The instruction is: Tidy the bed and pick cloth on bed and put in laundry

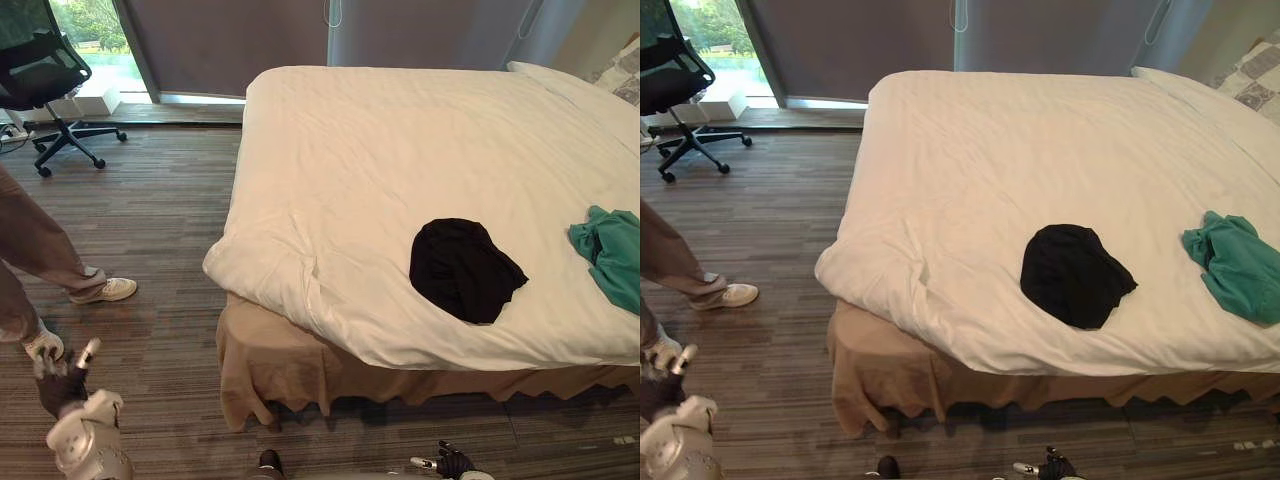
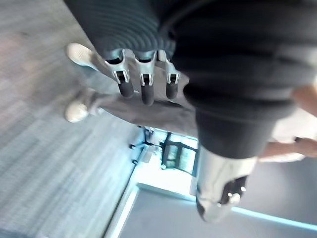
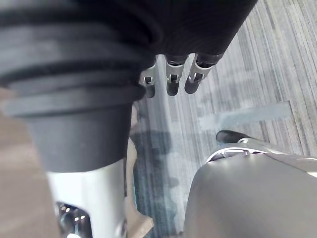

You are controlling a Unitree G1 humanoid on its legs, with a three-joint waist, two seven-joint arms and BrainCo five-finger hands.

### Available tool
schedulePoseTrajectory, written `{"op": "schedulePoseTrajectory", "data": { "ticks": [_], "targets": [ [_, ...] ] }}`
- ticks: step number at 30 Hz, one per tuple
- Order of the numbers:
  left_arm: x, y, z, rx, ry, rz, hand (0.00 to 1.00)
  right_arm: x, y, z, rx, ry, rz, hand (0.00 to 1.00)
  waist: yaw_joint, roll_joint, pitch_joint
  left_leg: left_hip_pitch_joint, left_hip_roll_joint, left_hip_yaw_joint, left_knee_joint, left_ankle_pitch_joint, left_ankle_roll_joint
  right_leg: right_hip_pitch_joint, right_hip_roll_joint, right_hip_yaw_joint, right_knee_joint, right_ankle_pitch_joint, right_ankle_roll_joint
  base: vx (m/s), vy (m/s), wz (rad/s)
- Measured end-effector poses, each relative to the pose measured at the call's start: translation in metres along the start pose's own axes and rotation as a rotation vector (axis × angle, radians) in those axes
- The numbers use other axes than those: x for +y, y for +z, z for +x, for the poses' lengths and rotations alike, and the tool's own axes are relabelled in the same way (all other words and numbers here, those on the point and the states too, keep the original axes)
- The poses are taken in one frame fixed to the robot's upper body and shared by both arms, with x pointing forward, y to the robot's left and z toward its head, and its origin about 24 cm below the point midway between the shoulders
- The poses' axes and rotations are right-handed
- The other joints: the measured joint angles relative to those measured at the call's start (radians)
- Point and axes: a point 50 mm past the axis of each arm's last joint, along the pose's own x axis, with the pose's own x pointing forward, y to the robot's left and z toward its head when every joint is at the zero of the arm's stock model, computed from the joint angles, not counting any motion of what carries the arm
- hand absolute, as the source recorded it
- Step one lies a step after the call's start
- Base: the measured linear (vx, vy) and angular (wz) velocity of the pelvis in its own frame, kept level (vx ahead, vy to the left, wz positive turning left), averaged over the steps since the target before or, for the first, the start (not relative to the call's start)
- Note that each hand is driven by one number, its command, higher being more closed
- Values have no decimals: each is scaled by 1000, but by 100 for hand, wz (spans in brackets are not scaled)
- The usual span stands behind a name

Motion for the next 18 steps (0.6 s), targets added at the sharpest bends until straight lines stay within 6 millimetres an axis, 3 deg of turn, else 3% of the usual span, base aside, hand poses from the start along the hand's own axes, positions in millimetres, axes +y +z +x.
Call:
{"op": "schedulePoseTrajectory", "data": {
  "ticks": [3, 8, 12, 17, 18],
  "targets": [
    [-42, 16, 16, -64, -220, 82, 0, 0, 2, -1, -22, 2, -16, 0, -5, 1, -1, -1, 7, 38, 0, 0, 0, -4, 3, 2, -18, -2, 3, -4, -29, -16],
    [-99, 16, 32, -9, -459, 190, 0, 6, 12, 0, -53, 21, -28, 0, -20, -11, 0, -57, 18, 84, 0, 7, -15, -81, 9, 34, -17, 2, 6, 30, 3, -16],
    [-127, -2, 42, 112, -531, 278, 0, 10, 26, 2, -97, 31, -31, 0, -43, -20, 15, -109, 24, 127, 7, 42, -12, -178, 11, 86, 19, 10, -1, 72, 26, -18],
    [-148, 5, 63, 110, -518, 389, 0, 12, 54, 3, -184, 28, -77, 0, -52, -7, 75, -142, 68, 161, 8, 65, -3, -269, 40, 135, 132, 25, -22, 41, 1, -3],
    [-152, 9, 67, 103, -513, 407, 100, 14, 60, 3, -208, 31, -85, 0, -52, -8, 90, -143, 73, 169, 8, 66, -6, -279, 43, 141, 144, 25, -22, 1, -14, -7]
  ]
}}
